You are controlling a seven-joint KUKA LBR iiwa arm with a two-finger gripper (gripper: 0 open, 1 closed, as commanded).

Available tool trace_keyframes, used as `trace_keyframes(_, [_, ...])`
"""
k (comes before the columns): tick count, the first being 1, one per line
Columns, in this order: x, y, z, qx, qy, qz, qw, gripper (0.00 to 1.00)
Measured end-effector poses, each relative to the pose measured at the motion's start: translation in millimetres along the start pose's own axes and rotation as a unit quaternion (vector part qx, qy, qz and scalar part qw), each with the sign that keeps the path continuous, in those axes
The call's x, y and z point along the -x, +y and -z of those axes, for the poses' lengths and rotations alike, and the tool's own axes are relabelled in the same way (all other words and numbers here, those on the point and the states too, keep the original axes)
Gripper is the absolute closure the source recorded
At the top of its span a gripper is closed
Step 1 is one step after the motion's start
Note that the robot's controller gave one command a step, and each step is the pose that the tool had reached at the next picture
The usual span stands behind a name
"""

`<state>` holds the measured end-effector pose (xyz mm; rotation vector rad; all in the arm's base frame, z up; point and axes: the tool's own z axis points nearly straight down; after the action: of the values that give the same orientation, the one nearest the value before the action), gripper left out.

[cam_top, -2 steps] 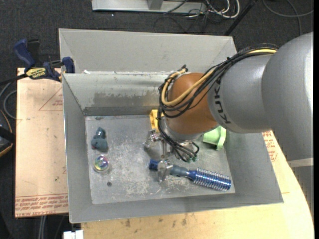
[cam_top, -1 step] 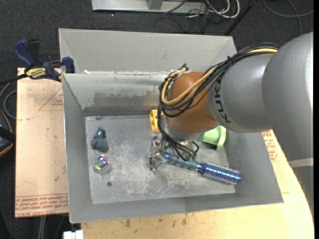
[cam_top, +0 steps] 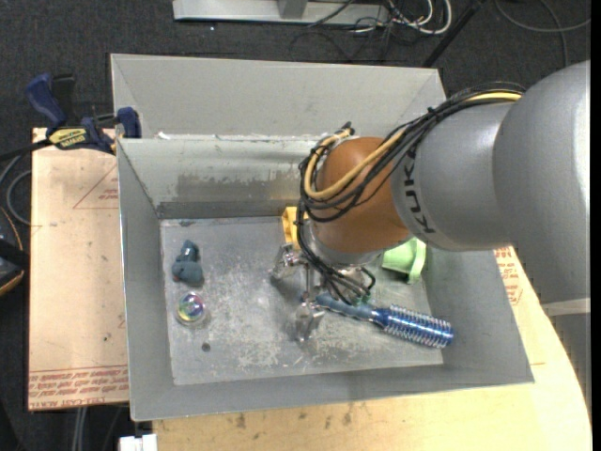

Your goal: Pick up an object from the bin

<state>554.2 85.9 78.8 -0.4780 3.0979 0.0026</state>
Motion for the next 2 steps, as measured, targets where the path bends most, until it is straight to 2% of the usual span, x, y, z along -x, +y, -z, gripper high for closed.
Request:
trace_keyframes(1, [-45.4, -89.6, 35.6, -0.001, 0.0026, 0.115, 0.9934, 0.00])
trace_keyframes(2, [-44.6, -86.3, 35.3, 0.001, 0.0030, 0.117, 0.9932, 1.00])
